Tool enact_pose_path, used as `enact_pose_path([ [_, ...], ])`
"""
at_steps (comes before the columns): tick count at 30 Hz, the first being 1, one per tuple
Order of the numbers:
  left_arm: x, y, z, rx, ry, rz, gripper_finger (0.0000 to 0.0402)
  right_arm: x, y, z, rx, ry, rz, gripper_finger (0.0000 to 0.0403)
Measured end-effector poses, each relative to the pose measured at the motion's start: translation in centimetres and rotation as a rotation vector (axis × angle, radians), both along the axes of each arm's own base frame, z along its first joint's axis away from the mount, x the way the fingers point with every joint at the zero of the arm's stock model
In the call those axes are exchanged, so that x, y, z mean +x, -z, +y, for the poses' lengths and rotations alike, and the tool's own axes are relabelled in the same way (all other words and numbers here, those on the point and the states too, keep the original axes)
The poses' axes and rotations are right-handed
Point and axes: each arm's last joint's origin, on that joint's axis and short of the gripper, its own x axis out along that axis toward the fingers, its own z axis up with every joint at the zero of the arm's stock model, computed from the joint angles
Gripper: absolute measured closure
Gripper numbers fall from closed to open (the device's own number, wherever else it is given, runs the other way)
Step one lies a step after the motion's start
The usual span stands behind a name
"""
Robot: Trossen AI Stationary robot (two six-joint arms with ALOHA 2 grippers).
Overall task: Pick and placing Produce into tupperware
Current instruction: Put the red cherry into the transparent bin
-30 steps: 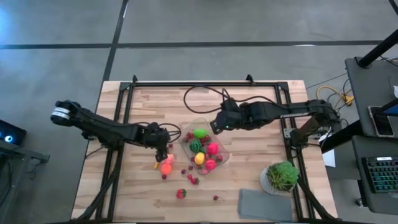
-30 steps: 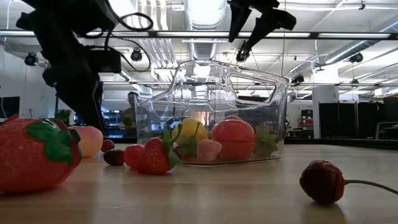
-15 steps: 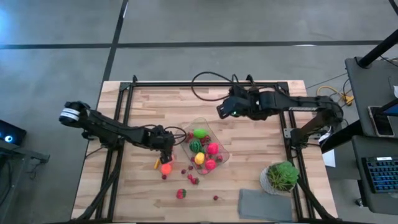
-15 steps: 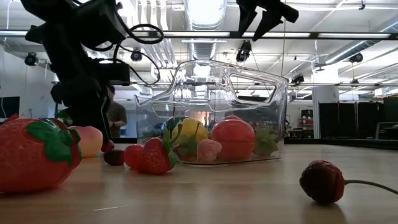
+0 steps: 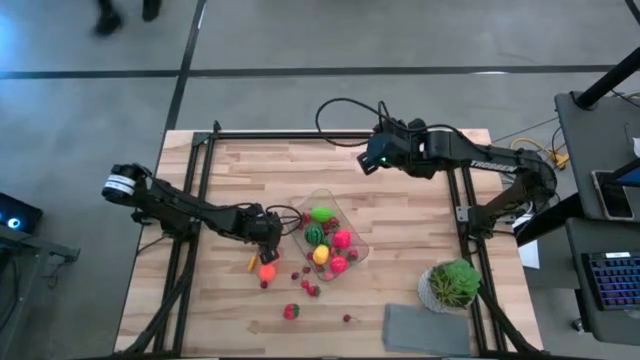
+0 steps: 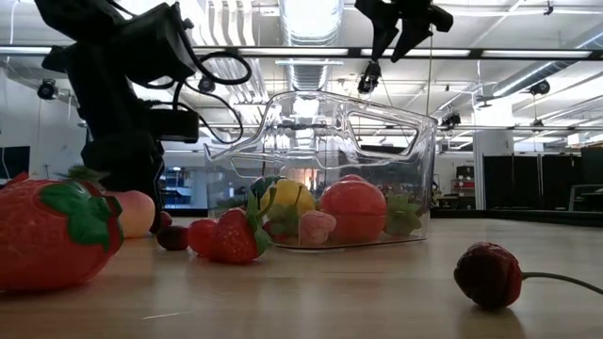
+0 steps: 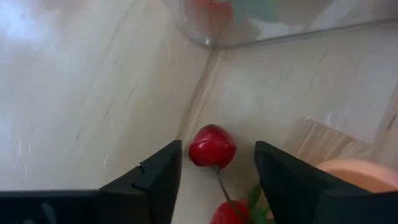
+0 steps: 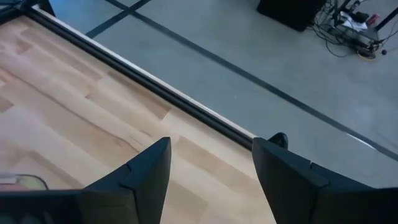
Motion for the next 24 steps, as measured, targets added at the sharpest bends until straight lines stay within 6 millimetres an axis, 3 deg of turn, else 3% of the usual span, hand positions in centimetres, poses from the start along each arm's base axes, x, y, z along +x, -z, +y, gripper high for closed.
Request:
enact_pose_path([
  [19,0.12,0.12,0.45,-0.023,-0.005,0.006,0.0331,0.15,0.03,-0.05,-0.003,0.000,-0.014,0.0183],
  [24,-0.05,-0.61,0.52,-0.014,-0.007,-0.009,0.0344,0.16,0.05,-0.04,0.004,0.003,-0.022,0.0183],
])
